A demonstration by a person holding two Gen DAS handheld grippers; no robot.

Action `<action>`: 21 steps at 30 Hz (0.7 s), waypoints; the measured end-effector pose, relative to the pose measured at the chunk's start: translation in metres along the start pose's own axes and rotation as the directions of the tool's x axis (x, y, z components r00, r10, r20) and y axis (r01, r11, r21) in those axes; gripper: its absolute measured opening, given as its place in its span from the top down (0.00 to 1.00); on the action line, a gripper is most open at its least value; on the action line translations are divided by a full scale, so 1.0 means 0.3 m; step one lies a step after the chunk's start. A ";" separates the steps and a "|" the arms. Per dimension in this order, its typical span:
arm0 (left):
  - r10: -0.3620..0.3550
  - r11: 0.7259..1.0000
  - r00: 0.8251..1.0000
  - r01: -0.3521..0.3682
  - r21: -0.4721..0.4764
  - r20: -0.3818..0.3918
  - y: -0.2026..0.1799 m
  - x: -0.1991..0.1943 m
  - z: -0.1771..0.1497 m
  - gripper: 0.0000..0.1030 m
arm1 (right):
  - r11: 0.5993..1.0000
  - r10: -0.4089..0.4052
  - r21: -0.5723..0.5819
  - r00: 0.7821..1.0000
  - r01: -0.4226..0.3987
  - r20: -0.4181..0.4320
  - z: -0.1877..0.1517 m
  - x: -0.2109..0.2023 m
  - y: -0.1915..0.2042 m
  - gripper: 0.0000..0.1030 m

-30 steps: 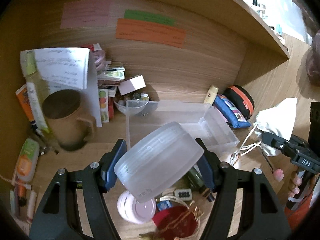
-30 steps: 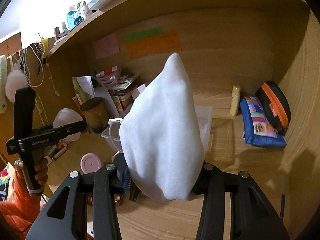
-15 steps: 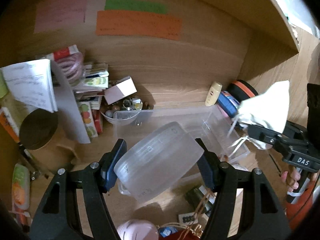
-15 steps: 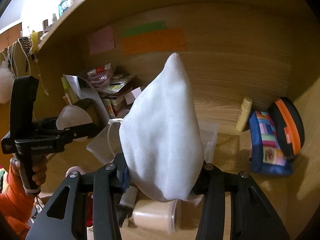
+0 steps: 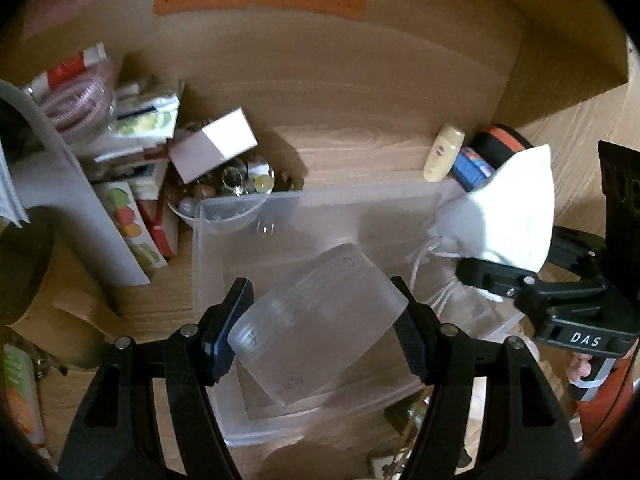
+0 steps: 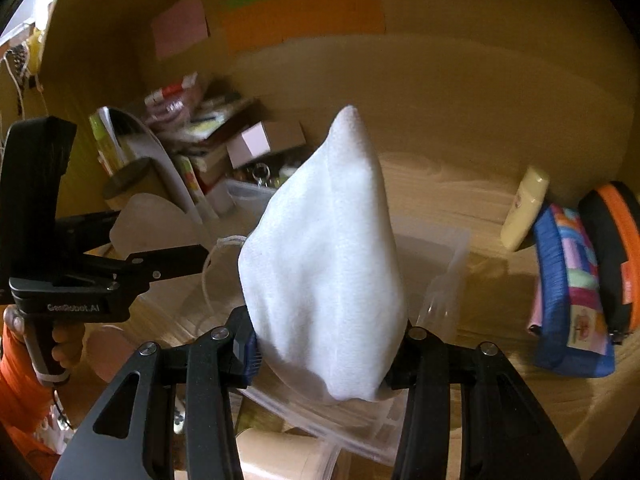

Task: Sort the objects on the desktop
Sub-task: 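Carry the jar and cloth bag over the clear plastic box with both tools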

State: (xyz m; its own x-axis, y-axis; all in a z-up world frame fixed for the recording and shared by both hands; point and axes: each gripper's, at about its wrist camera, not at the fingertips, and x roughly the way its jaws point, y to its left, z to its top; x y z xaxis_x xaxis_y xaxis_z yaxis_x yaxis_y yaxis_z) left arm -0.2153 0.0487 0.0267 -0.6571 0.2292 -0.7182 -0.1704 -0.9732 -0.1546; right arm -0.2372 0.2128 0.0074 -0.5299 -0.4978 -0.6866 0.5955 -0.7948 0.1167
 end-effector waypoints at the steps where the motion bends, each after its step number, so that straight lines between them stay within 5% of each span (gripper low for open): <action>1: 0.000 1.000 1.000 0.000 -0.002 -0.005 0.001 0.010 -0.002 0.35 | 1.000 0.007 0.004 1.000 -0.007 -0.012 -0.004 0.018 -0.004 0.60; 21: 0.084 0.991 0.979 -0.064 0.114 -0.188 -0.055 0.148 -0.014 0.35 | 0.997 0.033 -0.070 0.990 -0.043 -0.140 -0.049 0.137 0.025 0.59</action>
State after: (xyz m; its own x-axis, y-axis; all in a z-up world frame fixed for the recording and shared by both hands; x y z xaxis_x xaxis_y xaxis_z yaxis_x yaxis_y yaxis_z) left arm -0.2385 0.0748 -0.0054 -0.5192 0.1383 -0.8434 -0.2109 -0.9770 -0.0304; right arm -0.2456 0.1915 -0.0303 -0.4202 -0.4699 -0.7763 0.6584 -0.7466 0.0955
